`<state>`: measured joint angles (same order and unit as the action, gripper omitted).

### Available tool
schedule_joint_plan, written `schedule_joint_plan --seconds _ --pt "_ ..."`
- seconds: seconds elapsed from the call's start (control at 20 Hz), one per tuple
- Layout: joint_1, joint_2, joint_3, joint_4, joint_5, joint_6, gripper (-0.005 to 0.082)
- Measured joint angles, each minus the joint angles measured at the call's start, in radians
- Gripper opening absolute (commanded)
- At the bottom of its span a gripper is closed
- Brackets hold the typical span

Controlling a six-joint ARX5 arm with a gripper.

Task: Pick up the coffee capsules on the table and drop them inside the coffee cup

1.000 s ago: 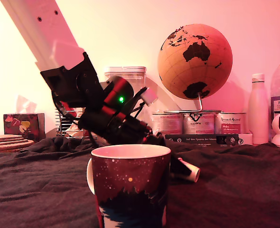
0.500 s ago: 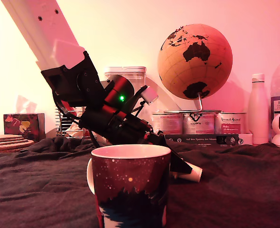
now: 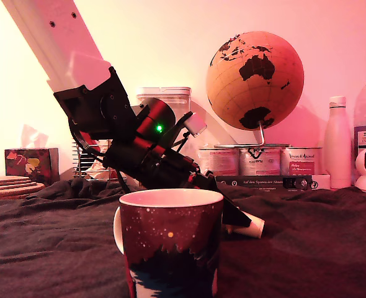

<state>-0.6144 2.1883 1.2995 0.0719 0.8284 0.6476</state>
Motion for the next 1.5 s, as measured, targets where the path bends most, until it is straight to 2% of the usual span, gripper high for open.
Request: schedule_joint_plan --seconds 0.85,1.05,1.5 --pt "0.068 -0.160 0.000 -0.183 -0.003 0.000 0.0215" --pt "0.078 -0.245 0.000 -0.282 -0.003 -0.001 0.0215" --pt "0.086 -0.355 0.000 -0.457 -0.002 -0.050 0.0215"
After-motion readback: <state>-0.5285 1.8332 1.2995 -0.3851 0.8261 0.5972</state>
